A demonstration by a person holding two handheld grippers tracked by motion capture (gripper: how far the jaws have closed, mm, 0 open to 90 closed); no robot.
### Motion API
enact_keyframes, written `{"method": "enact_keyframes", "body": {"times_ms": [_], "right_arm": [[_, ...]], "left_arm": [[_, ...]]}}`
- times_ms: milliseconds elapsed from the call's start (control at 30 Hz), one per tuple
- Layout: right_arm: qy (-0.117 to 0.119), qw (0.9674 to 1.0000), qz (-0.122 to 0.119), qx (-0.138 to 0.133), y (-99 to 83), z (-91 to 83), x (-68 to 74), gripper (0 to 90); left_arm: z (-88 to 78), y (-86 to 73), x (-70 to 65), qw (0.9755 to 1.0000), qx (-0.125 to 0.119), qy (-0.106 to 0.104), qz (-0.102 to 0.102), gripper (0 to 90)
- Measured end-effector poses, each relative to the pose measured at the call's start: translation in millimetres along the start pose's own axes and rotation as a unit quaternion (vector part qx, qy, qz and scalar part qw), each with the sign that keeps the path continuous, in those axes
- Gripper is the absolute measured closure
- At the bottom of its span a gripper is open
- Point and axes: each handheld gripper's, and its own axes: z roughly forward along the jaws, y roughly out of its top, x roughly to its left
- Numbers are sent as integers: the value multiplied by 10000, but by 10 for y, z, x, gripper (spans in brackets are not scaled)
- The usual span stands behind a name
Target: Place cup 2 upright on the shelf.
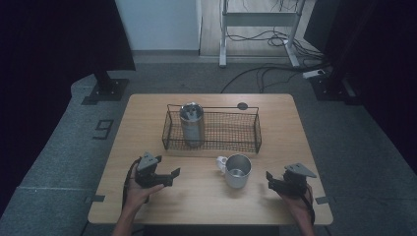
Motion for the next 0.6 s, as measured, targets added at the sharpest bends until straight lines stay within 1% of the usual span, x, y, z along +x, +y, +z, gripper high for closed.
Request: {"method": "enact_keyframes", "body": {"times_ms": [133,367,500,600], "right_arm": [[144,9999,-40,-74,38,-46,63,133],[302,9992,-125,-214,101,-141,157,132],[388,9987,-156,-307,136,-198,213,132],[508,9979,-164,-372,168,-241,261,132]], "left_arm": [[2,3,-13,10000,9,-7,12,78],[30,-8,-24,9999,97,-69,32,78],[25,-7,-18,9999,99,-73,9,80],[35,-11,-22,9999,136,-82,12,80]]}}
